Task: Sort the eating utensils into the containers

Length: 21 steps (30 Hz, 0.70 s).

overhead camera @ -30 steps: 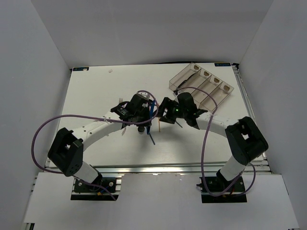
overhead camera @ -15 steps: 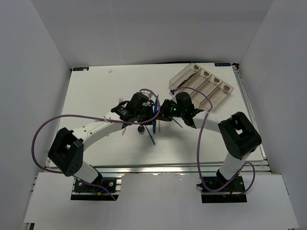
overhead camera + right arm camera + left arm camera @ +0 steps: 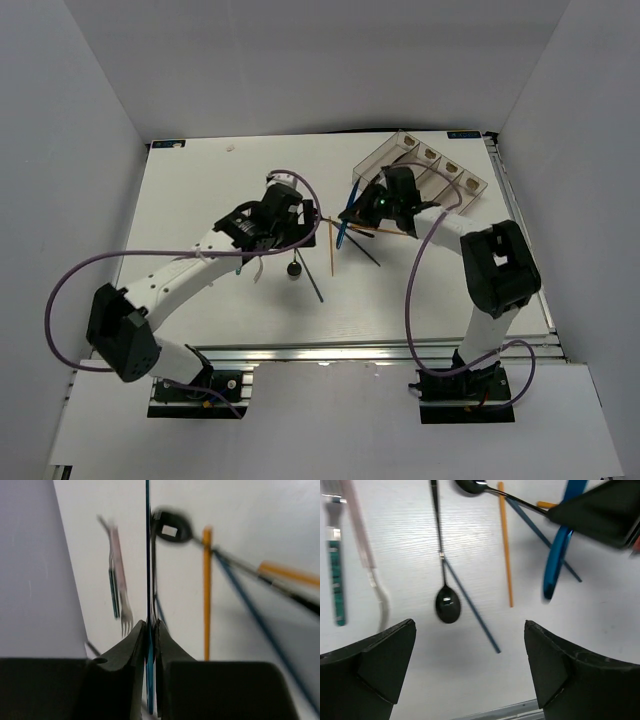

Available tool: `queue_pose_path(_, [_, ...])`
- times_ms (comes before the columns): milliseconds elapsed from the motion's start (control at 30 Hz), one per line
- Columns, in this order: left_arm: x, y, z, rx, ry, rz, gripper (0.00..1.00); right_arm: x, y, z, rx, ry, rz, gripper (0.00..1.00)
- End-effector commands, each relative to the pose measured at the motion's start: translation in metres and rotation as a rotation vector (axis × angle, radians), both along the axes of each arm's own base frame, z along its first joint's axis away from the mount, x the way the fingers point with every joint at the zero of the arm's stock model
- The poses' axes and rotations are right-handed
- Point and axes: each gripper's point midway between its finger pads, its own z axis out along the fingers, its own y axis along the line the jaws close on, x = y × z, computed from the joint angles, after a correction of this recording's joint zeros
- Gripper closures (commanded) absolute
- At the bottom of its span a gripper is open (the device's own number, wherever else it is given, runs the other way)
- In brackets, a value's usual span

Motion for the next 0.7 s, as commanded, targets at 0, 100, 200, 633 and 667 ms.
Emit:
queue_pose_path(0, [-0.014,0.048,0.032,0.112,-0.091,0.071,0.02,0.061,-0.024,0.023,-0.048,-0.064,-0.097,1.00])
queue_pose_path(100, [-0.033,0.066,0.022,0.158,-0.096,0.012,0.02,0.112,-0.048,0.029,-0.064,-0.060,-0.153,1.00])
queue_pose_path(200, [-0.045,0.079,0.012,0.171,-0.123,-0.006,0.02,0.159,-0.052,0.044,-0.076,-0.135,-0.132,1.00])
queue_pose_path(633, [-0.060,0.080,-0.018,0.090,-0.144,-0.024,0.02,0.258,-0.106,0.050,-0.097,-0.221,-0.296,1.00])
queue_pose_path(667, [-0.061,0.079,-0.018,0.087,-0.141,-0.033,0.02,0.260,-0.107,0.052,-0.103,-0.235,-0.302,1.00])
